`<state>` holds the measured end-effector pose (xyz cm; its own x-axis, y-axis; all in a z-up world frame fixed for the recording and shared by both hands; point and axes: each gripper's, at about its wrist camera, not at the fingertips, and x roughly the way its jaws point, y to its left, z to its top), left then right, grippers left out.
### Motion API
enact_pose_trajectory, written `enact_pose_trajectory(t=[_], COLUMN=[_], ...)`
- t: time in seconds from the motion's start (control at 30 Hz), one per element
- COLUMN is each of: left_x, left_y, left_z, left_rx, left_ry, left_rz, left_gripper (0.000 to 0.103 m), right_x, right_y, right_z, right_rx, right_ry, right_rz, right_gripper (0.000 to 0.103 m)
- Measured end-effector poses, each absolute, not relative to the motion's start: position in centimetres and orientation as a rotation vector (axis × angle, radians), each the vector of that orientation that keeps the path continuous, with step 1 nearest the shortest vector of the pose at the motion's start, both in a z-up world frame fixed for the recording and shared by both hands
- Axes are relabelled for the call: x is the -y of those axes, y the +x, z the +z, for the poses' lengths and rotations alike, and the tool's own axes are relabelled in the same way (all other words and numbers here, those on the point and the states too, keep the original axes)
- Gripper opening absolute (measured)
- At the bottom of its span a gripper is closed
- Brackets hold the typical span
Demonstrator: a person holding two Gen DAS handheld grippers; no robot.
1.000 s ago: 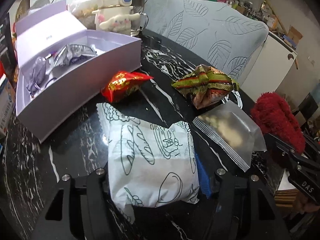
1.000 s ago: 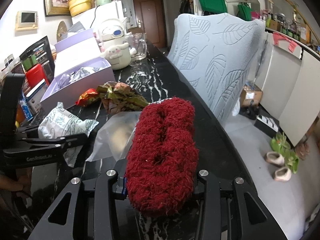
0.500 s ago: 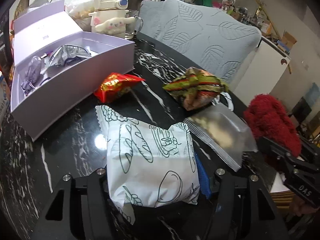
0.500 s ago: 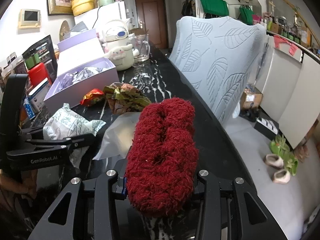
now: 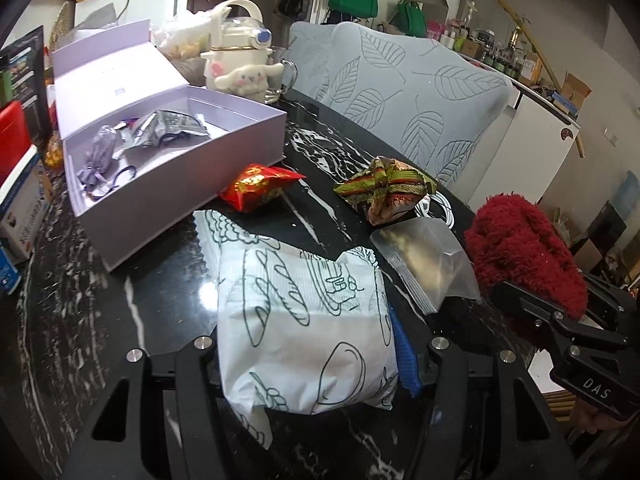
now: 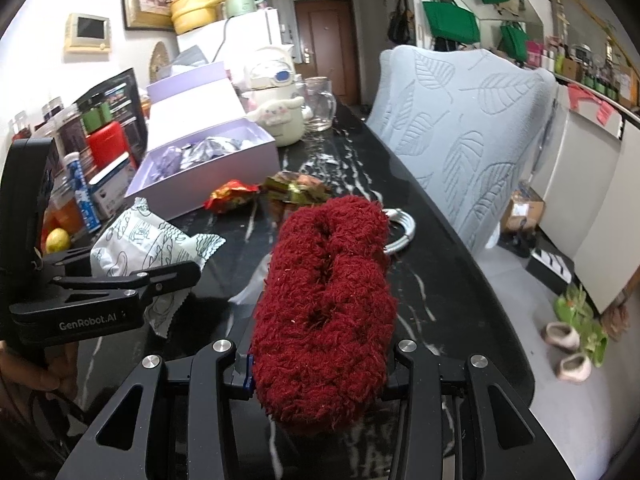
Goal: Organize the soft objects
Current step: 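Carry the red sock with right tool while left tool carries white packet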
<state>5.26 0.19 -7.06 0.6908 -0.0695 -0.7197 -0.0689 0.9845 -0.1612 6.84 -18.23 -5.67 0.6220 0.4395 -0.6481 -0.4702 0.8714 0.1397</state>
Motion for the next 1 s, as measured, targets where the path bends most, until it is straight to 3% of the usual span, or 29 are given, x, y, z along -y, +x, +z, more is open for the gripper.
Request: enact_pose_trajectory(t=[1.0], left_x=[-5.0], left_y=[-4.5], left_z=[-2.4], left_rx=[-0.7], left_ry=[-0.193], left_rz=[0.143], left_gripper=[0.059], right_x=[10.8], right_y=[0.5], right_z=[-4.0], right_rx=[-0.71], right_ry=[-0.064], right_rz=[0.781], right_gripper=[0.04])
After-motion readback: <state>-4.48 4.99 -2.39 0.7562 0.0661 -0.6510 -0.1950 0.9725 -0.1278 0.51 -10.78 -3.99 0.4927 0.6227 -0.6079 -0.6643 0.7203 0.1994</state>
